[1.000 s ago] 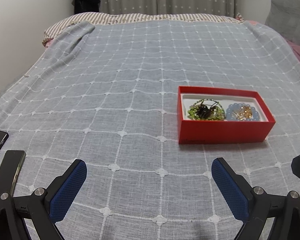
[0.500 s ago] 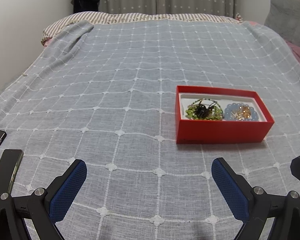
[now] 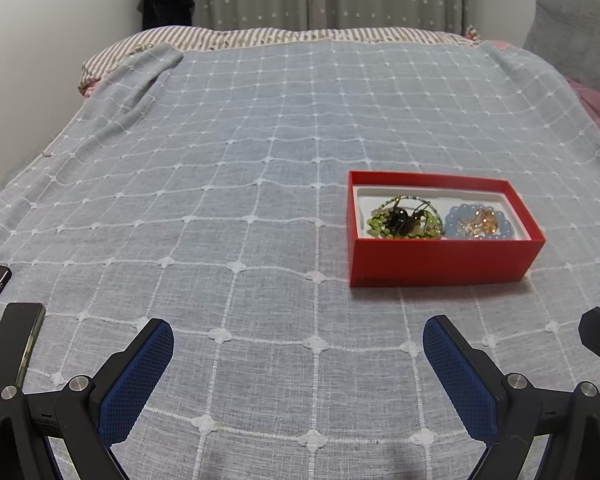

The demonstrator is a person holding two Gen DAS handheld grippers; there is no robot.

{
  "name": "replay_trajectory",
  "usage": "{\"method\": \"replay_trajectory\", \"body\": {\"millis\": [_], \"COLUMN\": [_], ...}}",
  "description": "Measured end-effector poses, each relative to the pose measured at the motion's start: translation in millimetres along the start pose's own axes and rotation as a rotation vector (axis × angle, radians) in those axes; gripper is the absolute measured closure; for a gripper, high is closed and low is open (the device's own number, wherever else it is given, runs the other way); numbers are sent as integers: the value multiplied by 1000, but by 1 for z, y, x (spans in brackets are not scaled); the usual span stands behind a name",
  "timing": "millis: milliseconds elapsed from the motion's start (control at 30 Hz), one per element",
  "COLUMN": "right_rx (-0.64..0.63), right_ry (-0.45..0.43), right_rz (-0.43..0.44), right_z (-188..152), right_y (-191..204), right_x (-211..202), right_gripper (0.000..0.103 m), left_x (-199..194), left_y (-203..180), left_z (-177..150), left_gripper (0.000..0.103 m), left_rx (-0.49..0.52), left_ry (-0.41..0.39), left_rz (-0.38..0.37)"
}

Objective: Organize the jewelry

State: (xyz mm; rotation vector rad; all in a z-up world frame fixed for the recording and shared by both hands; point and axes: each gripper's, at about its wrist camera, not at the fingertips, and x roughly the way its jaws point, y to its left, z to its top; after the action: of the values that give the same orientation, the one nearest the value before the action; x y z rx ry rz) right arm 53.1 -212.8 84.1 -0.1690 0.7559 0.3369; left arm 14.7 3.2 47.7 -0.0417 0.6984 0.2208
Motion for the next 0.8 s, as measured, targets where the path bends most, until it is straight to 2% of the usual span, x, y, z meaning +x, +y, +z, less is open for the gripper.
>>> {"method": "replay_trajectory", "body": {"millis": [800], "right_rx": [-10], "right_ry": [6], "right_rz": [-8], "right_z": [0], "right_y": [1], "right_x": [0], "right_gripper": [0], "left_x": [1], "left_y": [0], "left_z": [0], "left_gripper": [1], "left_rx": [-4], "left_ry": [-3], "left_rz": [-5]}}
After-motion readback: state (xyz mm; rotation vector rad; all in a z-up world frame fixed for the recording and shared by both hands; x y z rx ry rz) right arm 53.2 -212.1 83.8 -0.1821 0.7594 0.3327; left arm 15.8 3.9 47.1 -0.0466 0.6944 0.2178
